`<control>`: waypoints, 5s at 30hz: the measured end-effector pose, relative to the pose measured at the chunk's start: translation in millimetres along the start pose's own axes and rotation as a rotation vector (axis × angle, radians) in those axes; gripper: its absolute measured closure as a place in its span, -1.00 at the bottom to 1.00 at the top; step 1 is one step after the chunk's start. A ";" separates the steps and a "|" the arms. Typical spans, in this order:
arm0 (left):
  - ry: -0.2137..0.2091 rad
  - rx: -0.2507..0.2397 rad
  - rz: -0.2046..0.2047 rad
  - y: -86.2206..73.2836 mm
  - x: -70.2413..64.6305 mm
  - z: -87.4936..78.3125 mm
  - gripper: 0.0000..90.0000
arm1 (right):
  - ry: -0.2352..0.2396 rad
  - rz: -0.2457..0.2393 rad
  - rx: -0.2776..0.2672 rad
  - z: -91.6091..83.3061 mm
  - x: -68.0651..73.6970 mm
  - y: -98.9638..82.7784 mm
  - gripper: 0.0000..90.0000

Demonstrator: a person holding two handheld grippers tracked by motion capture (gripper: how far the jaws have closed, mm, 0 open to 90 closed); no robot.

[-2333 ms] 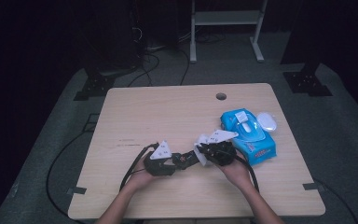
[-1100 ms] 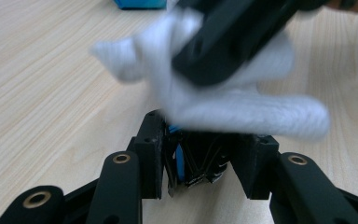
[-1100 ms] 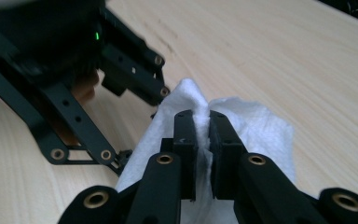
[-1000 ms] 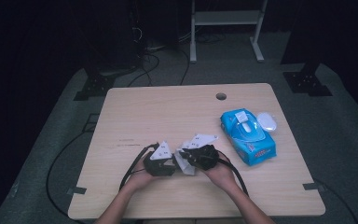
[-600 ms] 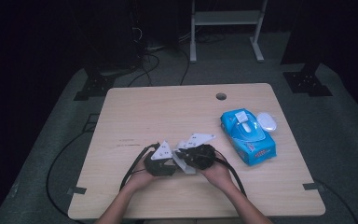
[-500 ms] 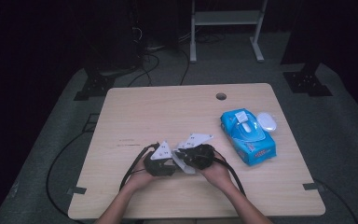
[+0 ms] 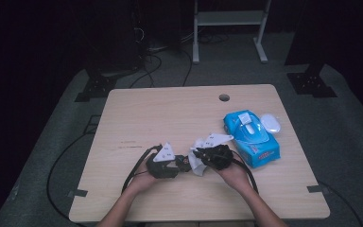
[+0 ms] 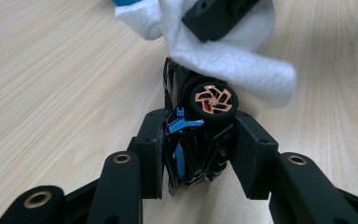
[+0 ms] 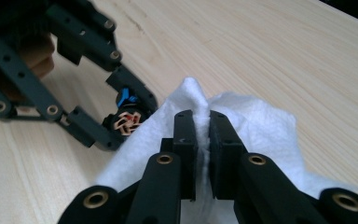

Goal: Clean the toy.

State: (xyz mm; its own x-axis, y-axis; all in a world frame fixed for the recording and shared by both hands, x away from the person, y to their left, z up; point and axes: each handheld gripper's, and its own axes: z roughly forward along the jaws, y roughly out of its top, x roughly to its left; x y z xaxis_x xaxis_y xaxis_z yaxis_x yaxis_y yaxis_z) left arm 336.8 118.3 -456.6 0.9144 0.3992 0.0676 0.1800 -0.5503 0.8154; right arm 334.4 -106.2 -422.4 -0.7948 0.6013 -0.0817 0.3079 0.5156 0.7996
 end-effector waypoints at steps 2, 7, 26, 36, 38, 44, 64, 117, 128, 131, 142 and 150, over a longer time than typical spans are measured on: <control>0.002 0.000 0.000 -0.2 -0.6 -0.2 0.30 | -0.006 0.011 -0.004 -1.8 -2.8 -1.4 0.83; 0.001 0.006 0.006 -0.3 0.0 -0.9 0.30 | -0.088 0.073 0.003 -16.5 -27.1 -11.9 0.83; 0.010 0.000 -0.001 4.9 -1.3 0.3 0.28 | -0.055 0.138 -0.024 -21.7 -37.4 -20.1 0.82; -0.003 0.015 0.012 3.5 -0.8 -4.6 0.30 | -0.072 0.195 -0.037 -23.1 -44.7 -27.2 0.83; -0.006 0.026 0.007 3.0 -0.6 -7.3 0.30 | -0.052 0.202 -0.050 -22.4 -41.2 -28.6 0.83; 0.005 0.066 0.008 6.8 -0.2 -10.8 0.20 | 0.042 0.189 -0.063 -17.7 -24.8 -25.6 0.83; -0.011 0.250 0.049 51.6 -3.3 25.4 -0.05 | 0.036 0.249 -0.079 -32.7 -48.5 -46.2 0.83; 0.009 0.202 0.189 80.9 -22.7 22.7 0.40 | 0.161 0.247 -0.239 -53.1 -40.4 -24.4 0.82; 0.006 0.182 0.185 86.2 -21.7 24.7 0.40 | 0.147 0.218 -0.271 -63.4 -34.3 -13.9 0.83; 0.011 0.161 0.176 88.1 -21.0 22.3 0.40 | 0.132 0.164 -0.267 -65.7 -27.4 -6.8 0.82; 0.019 0.147 0.167 88.0 -16.4 16.3 0.41 | 0.099 0.276 -0.175 -50.4 -47.7 -34.2 0.83; 0.017 0.129 0.173 91.5 -18.8 15.6 0.42 | 0.142 0.265 -0.255 -60.3 -44.5 -21.7 0.83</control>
State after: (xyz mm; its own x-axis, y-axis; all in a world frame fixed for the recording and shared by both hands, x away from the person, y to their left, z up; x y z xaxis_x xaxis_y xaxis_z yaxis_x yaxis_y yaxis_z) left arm 341.7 49.0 -392.2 0.9295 0.3026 0.2109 0.0669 -0.7005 0.7105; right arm 331.6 -181.0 -400.2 -0.7751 0.5935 0.2167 0.3868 0.1745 0.9055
